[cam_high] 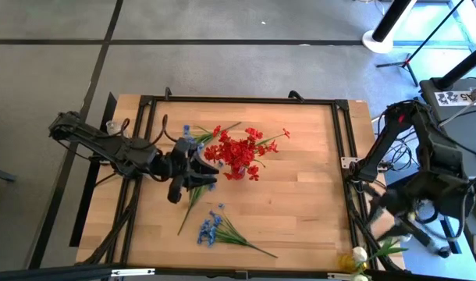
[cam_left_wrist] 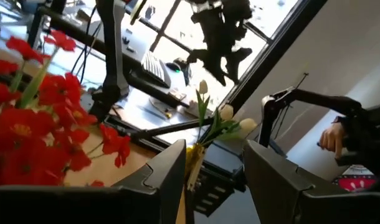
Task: Sort flowers into vase by color
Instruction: Put the middle blue flowers into the transparent vase
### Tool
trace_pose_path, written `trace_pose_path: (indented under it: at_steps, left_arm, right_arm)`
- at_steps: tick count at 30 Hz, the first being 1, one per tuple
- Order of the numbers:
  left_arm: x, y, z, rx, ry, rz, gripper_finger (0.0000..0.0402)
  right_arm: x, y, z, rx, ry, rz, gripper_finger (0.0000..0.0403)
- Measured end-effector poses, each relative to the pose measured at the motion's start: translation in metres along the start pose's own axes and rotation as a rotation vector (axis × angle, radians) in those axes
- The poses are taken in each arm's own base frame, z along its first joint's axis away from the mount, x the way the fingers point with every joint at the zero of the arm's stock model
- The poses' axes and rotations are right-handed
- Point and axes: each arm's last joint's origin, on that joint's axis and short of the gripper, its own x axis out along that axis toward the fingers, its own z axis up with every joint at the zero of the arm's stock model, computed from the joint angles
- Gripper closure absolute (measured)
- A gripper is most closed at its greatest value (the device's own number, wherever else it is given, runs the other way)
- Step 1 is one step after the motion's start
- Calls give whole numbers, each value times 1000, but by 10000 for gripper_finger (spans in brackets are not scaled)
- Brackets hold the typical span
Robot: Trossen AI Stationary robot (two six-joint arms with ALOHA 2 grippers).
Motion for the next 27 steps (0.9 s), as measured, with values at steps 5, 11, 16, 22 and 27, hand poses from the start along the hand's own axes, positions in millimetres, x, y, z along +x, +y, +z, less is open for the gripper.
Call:
trace_pose_path:
  at_steps: [5, 11, 16, 22, 27]
  left_arm:
    - [7, 4, -13, -86, 78, 50, 246]
    - [4, 7, -70, -329, 435, 286, 255]
    - [-23, 9, -111, -430, 650, 629, 274]
    - [-25, 37, -133, -437, 640, 1000, 261]
    - [-13, 67, -146, -473, 597, 1132, 224]
  right_arm:
    - [-8, -3, 12, 82, -227, -162, 226]
    - [-10, -18, 24, 125, -377, -319, 226]
    - [-16, -36, 33, 154, -444, -441, 224]
    - [-17, -60, 41, 107, -463, -664, 203]
    - [-16, -68, 46, 146, -455, -686, 164]
